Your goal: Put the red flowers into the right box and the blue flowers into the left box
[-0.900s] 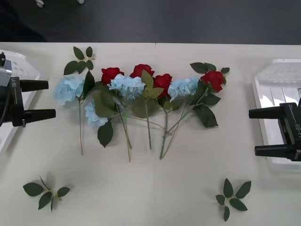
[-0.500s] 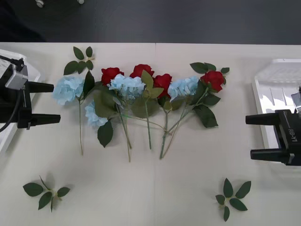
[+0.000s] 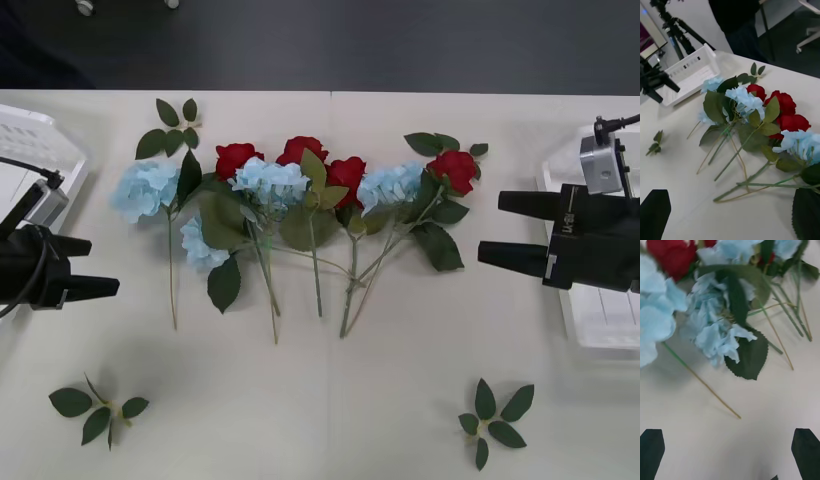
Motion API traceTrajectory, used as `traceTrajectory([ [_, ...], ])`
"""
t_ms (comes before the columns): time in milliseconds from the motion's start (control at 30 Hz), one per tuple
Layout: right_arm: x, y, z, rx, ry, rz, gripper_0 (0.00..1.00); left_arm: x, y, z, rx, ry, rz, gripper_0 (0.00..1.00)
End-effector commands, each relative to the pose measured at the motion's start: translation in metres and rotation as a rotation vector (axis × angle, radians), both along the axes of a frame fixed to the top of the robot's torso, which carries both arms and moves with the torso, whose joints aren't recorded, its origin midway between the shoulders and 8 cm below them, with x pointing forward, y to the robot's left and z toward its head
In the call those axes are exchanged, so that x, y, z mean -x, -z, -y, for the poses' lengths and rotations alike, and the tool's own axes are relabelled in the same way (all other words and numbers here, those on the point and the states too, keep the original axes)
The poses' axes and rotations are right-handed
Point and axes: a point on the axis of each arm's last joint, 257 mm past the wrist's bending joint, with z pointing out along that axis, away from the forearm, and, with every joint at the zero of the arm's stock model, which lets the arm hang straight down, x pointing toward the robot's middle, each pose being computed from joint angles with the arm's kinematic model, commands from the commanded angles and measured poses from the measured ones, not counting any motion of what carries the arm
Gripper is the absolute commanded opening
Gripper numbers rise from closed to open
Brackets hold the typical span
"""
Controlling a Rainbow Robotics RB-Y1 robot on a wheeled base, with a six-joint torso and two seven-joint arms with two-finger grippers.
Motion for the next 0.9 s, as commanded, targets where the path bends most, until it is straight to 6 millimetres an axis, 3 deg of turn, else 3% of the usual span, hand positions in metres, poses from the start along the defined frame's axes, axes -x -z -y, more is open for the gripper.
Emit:
traceTrajectory([
  [33, -0.008, -0.022, -0.018, -0.084, 0.048, -0.083, 0.96, -0.007, 0.007, -0.011, -0.021, -0.122, -0.053, 1.0],
  [333, -0.04, -0.044, -0.042, -0.381, 0.214, -0.382, 0.96, -0.024, 0.015, -0.009, 0.089, -0.365, -0.188, 1.0],
  [533, -0.055, -0.046, -0.057, -0.55, 0.285, -0.637, 0.96, -0.039, 0.019, -0.002, 0.127, -0.473, -0.222, 1.0],
  [700, -0.064, -0.038, -0.06, -0.639, 0.343, -0.815, 0.96, -0.055, 0.025, 0.0, 0.127, -0.542, -0.204, 1.0],
  [900, -0.074, -0.001, -0.049, -0.542, 0.424, -0.859, 0.96, -0.067, 0.032, 0.007, 0.102, -0.573, -0.178, 1.0],
])
